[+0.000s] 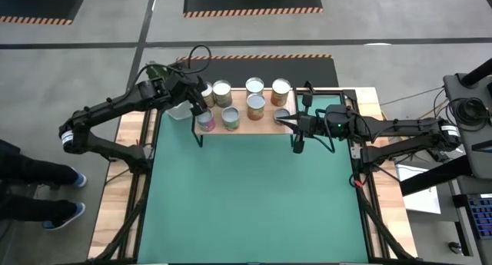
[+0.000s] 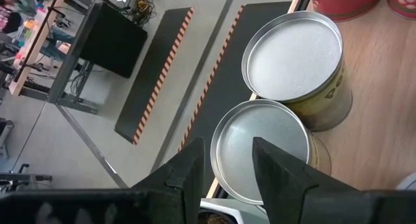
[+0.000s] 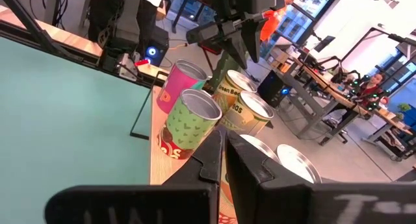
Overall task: Pick and place cans onto a shelf
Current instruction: Adjust the canned goods on the shelf
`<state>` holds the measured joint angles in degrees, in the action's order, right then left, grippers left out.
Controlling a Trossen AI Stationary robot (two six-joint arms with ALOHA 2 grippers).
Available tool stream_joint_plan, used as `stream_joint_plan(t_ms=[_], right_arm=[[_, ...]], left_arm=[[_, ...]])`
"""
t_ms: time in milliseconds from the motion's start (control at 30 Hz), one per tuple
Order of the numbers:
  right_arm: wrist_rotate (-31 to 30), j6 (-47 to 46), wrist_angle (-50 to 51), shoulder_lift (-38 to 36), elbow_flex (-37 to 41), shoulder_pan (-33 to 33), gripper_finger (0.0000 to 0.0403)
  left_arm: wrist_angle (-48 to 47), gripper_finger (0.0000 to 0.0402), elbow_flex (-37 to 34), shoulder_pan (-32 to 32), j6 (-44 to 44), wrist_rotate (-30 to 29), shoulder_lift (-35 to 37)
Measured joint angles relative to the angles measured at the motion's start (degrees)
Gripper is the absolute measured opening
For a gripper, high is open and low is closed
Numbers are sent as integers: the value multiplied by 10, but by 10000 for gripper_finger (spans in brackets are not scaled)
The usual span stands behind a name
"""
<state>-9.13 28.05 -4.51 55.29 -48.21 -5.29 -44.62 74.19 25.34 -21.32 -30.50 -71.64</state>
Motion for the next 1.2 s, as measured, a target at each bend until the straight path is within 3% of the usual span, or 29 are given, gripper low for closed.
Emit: stream_joint_plan(t_ms=[500, 1000, 1200], right_arm=[[0, 0, 0, 0, 0, 0, 9], [0, 0, 0, 0, 0, 0, 9], [0, 0, 0, 0, 0, 0, 9]], left_arm=[[0, 111, 0, 0, 4, 4, 0], [14, 111, 0, -1, 9, 121, 0], [25, 111, 0, -1, 9, 136, 0]])
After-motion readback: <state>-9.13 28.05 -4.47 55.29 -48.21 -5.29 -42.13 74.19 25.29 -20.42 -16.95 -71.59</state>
